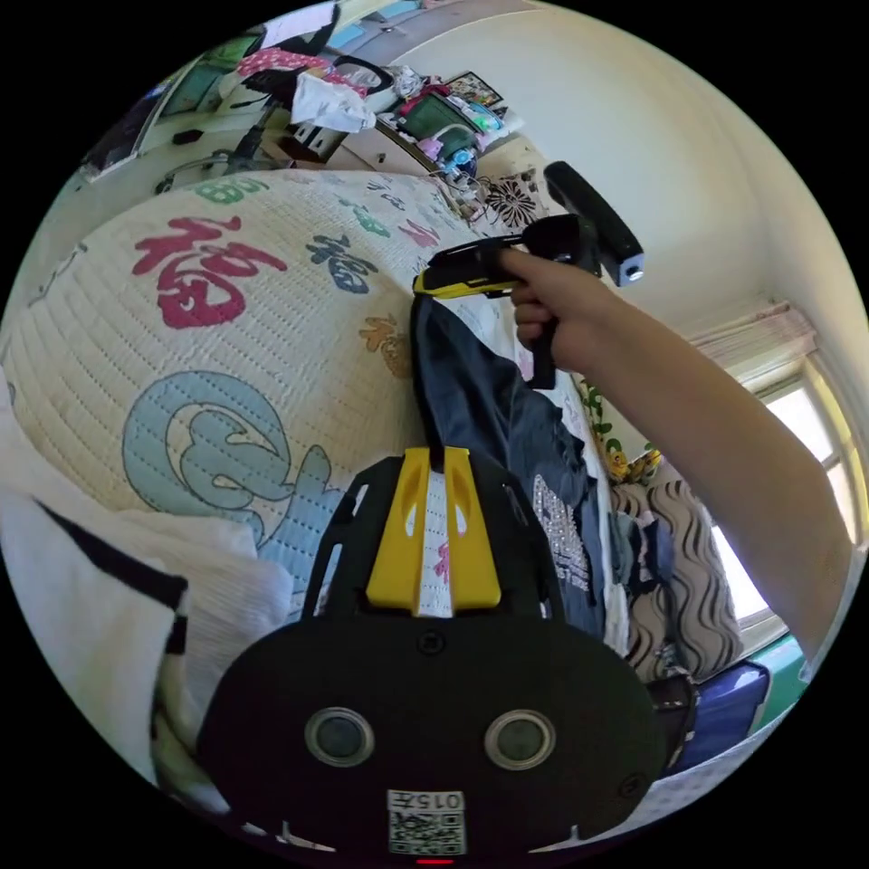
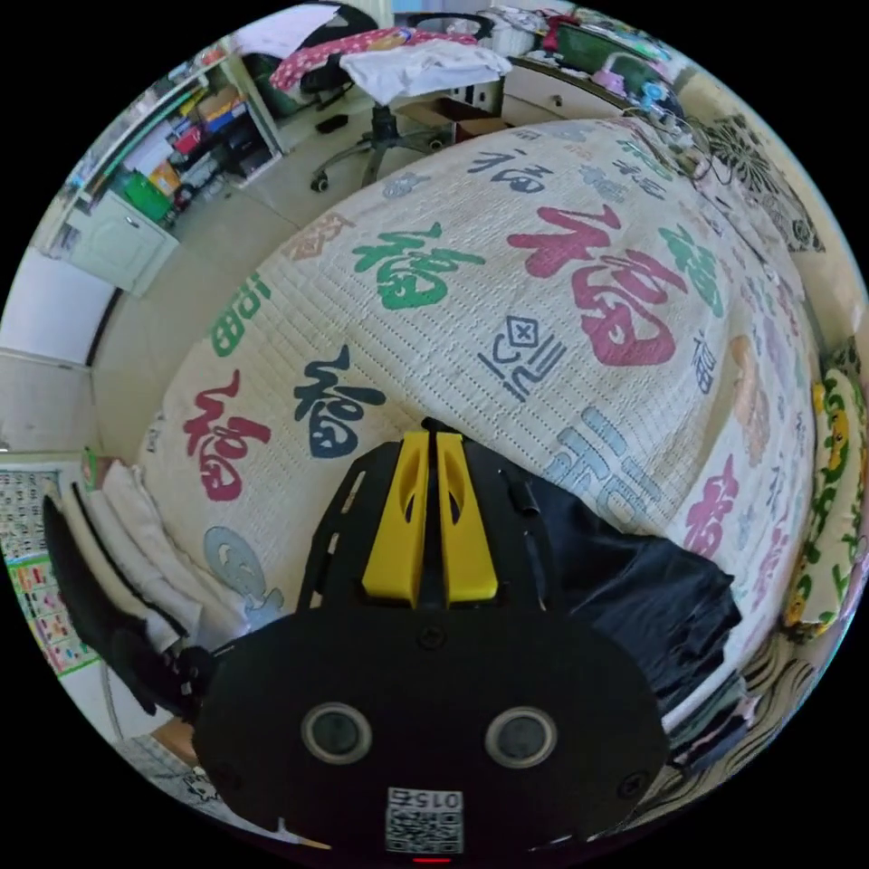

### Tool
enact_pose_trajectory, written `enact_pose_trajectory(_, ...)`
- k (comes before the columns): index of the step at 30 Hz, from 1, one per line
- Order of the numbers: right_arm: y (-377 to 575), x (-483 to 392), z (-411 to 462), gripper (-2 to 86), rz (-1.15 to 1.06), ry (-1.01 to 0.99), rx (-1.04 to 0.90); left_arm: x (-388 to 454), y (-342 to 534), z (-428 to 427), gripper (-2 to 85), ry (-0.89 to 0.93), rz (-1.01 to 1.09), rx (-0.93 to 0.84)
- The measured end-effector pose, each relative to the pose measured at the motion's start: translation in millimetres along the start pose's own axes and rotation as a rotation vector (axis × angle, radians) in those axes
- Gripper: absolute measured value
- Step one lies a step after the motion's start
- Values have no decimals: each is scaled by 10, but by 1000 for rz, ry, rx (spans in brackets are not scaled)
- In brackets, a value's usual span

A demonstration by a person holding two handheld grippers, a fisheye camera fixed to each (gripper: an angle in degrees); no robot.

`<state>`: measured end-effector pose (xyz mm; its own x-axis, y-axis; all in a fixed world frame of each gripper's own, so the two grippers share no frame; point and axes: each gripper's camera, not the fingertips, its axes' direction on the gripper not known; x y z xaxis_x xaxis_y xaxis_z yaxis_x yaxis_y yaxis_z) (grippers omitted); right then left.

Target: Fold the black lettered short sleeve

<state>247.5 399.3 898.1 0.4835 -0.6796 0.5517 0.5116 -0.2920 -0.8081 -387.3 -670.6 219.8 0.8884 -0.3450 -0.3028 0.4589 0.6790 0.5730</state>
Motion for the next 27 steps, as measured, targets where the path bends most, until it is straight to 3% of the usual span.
enact_pose_trajectory(4,305,578,-490,-6,60,-145,136,550,121,-13,4,-127,196,44)
enact_pose_trajectory(9,1341,1820,-1310,-6,230,-468,390,1709,653,31,6,-208,617,82)
enact_pose_trajectory(15,2773,2865,-1423,1,430,-455,461,2607,1361,803,22,-151,828,-90)
enact_pose_trajectory(21,3579,3450,-1169,11,577,-489,368,2893,1830,1495,53,-81,808,-213)
enact_pose_trajectory(27,3454,3301,-1520,1,390,-399,418,3154,1602,1802,48,-167,810,-142)
